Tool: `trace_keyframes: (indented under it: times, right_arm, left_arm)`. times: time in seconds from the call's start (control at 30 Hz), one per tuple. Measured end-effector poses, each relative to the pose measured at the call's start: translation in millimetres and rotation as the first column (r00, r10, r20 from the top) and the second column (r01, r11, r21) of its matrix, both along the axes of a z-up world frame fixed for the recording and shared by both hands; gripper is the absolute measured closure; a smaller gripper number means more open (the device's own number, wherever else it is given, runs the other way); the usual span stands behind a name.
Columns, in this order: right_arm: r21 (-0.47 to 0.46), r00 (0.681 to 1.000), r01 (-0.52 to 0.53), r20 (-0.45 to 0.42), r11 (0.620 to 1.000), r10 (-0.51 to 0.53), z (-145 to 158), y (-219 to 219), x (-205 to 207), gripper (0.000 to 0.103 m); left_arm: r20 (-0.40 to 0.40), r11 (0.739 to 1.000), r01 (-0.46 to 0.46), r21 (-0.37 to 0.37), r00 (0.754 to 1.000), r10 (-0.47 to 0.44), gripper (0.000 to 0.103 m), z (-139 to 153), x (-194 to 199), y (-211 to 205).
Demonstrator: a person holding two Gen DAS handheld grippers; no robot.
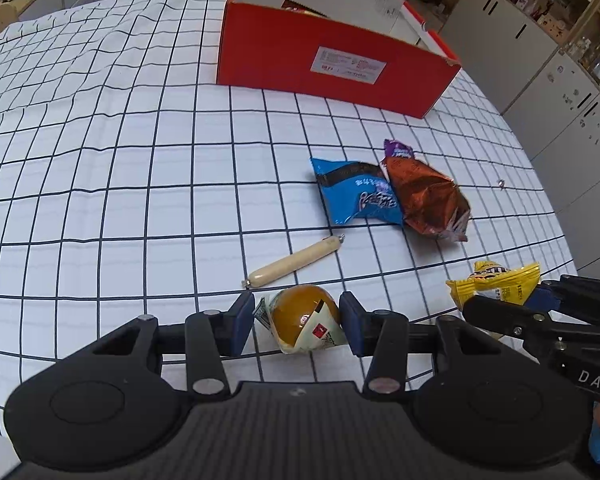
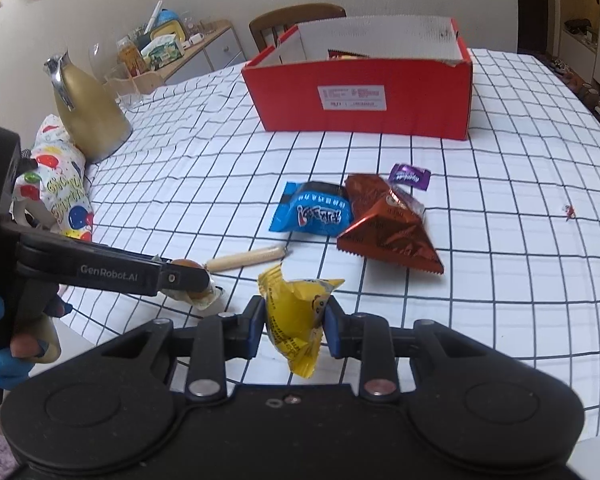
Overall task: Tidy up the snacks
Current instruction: 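Carry the yellow packet and wrapped egg over the red box with both tools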
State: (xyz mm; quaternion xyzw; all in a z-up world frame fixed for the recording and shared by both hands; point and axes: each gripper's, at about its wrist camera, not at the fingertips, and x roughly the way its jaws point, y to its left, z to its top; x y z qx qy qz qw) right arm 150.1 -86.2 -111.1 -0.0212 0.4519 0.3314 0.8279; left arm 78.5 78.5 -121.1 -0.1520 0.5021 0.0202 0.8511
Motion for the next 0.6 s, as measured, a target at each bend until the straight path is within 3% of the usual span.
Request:
trace_keyframes:
  times: [0.6]
  right_arm:
    - [0.001, 0.996, 0.004, 0.09, 1.0, -0.004, 53, -6, 25, 0.074]
  left_arm:
    - [0.08, 1.0, 0.021, 0.014, 0.997, -0.022, 0.057, 51, 24, -10]
